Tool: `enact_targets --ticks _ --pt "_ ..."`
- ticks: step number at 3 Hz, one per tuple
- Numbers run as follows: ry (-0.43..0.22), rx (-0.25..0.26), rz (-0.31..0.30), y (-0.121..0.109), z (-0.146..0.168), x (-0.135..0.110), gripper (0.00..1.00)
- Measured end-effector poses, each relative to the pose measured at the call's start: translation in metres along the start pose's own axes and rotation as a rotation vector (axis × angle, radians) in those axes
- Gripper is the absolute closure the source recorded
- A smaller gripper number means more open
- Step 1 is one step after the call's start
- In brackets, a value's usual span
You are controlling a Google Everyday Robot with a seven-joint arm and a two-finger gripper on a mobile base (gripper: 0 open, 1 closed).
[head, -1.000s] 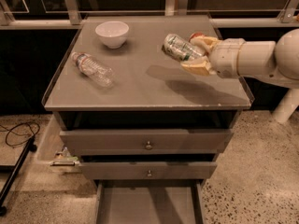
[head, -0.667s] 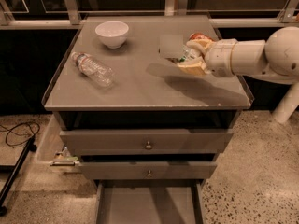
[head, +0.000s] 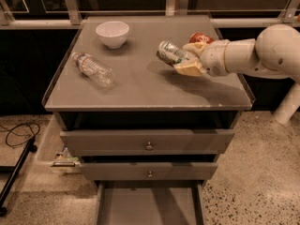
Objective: Pick 7up can from bottom drawer and place on counter
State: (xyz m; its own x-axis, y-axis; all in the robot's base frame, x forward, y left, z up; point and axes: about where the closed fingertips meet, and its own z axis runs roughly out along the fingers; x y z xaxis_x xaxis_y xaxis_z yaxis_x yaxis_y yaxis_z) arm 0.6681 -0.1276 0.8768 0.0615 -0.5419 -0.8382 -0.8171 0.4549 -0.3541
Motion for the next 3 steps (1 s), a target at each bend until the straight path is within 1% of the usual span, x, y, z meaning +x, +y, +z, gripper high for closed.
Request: enact_targets --ticks 1,2,3 --pt "0.021 -0.034 0.014 0.0005 0.0087 0.0002 1.00" --pt "0.086 -0.075 0.000 0.0030 0.0132 0.0012 1.00" --pt "0.129 -0.103 -0.011 0.0054 0.0147 0.0033 1.00"
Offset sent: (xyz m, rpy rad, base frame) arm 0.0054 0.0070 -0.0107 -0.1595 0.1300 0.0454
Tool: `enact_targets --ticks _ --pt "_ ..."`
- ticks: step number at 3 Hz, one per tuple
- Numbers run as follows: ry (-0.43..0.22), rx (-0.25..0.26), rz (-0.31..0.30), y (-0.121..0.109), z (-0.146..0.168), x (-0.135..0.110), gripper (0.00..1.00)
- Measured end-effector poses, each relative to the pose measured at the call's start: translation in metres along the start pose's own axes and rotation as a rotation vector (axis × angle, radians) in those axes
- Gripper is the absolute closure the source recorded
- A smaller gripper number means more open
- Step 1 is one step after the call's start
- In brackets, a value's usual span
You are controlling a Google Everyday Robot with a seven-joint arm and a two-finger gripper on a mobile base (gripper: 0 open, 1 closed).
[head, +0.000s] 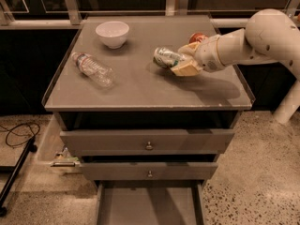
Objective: Pick 7up can from bottom drawer and place on counter
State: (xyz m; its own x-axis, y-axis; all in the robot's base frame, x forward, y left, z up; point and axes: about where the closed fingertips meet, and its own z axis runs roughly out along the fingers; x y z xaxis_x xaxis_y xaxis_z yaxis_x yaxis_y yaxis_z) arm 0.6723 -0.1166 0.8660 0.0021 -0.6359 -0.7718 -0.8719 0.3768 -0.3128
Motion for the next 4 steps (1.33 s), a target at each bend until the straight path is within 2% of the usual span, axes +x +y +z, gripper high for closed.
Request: enact_targets --ticks 1,2,4 --pt "0.027 -0.039 -0.006 0.0040 0.0046 0.0020 1.00" --pt "0.029 -0.043 -0.007 0.0049 0.0051 0.0021 0.81" --pt "0.029 -0.043 -0.007 0.0049 0.0052 0.0021 0.34"
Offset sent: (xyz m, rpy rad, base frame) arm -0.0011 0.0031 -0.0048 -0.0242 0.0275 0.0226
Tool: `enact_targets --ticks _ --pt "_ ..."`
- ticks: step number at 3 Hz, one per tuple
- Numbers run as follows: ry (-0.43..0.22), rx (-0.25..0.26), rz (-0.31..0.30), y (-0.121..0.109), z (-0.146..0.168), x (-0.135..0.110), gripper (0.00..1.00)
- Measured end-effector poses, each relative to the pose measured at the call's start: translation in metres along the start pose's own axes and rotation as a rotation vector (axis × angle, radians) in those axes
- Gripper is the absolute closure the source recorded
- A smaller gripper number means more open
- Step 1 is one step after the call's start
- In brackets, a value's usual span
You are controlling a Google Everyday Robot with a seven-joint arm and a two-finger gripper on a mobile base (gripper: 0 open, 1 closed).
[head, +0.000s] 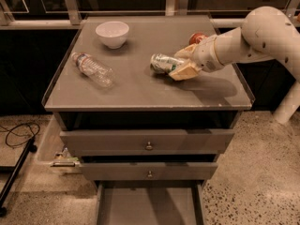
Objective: Pick 7up can from bottom drawer and place on counter
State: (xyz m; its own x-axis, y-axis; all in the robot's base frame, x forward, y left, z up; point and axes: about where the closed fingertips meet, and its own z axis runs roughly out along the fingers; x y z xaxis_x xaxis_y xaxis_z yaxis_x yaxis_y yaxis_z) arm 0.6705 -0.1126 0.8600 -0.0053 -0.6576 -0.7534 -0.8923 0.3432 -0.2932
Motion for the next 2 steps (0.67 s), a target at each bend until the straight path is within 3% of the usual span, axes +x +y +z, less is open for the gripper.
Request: enact_targets --ticks 1,2 --pt "0.000 0.000 0.000 0.0000 0.0000 0.0000 0.13" --pt "0.000 0.000 0.000 0.0000 0.0001 0.0000 0.00"
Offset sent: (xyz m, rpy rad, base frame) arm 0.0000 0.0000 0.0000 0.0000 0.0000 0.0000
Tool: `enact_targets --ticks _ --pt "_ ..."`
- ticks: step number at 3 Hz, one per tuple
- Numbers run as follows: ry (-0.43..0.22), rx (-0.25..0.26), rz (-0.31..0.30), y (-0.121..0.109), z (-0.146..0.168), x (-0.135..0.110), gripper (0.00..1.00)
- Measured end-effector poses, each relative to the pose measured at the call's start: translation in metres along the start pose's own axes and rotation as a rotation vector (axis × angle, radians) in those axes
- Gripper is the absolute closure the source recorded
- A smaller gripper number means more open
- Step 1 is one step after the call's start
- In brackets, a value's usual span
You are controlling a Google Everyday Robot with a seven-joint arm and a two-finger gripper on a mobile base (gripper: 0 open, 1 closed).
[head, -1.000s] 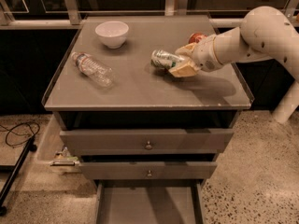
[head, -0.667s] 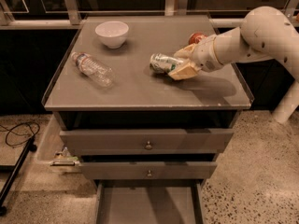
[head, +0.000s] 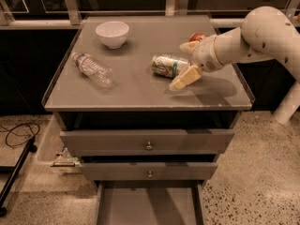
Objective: Pick 7up can from bottom drawer and place on counter
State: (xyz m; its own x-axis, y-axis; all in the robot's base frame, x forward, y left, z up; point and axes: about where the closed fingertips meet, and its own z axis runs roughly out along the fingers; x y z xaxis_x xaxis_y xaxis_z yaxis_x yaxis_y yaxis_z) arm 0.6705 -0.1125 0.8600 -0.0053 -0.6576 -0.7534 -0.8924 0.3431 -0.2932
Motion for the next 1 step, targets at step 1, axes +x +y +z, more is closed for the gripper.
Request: enact_targets --ticks 1 --pt "0.000 0.000 0.000 0.0000 0.0000 0.0000 0.00"
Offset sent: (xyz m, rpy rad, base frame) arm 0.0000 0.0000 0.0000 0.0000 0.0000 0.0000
